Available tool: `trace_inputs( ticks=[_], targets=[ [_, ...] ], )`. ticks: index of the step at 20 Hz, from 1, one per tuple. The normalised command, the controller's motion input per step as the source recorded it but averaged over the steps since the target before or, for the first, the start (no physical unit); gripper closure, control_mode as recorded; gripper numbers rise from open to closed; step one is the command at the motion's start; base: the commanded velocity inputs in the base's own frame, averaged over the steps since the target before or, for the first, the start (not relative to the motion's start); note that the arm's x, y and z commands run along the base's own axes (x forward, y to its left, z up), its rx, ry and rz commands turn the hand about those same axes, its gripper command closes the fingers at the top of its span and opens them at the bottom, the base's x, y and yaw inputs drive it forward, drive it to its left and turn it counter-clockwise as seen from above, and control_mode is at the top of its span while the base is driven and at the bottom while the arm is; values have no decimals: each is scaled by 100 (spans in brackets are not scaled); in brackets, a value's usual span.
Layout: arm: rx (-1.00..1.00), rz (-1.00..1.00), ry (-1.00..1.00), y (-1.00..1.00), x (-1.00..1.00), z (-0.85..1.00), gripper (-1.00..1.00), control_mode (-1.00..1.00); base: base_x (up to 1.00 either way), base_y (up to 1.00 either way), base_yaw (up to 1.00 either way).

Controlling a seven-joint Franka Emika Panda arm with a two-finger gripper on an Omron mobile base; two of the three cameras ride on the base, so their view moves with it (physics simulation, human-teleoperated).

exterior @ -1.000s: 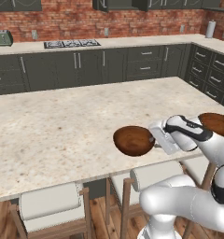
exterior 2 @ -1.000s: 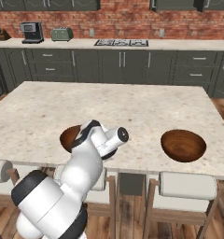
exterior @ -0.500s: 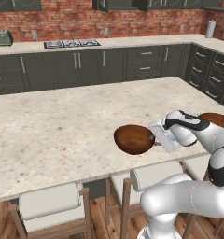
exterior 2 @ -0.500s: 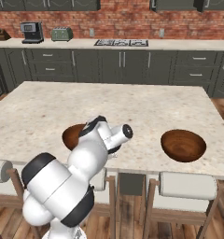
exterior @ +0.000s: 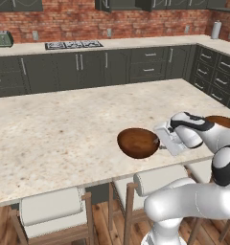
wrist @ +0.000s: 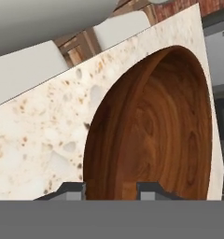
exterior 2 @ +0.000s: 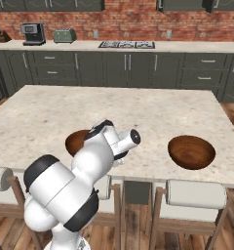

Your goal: Pick up the bowls from the cabinet and place each bowl in front of a stool on the dining counter.

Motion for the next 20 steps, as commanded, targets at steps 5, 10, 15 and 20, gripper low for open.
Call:
trace_inputs(
  ticks=[5, 10, 15, 20],
  targets=[
    [0, 1, 0, 0, 0, -2, -100, -100, 0, 0, 0],
    [0, 0, 0, 0, 0, 6, -100, -100, 0, 0, 0],
    [-14, 4, -2, 0, -28, 61, -100, -100, 0, 0, 0],
    [-38, 14, -14, 0, -80, 91, -100, -100, 0, 0, 0]
  ],
)
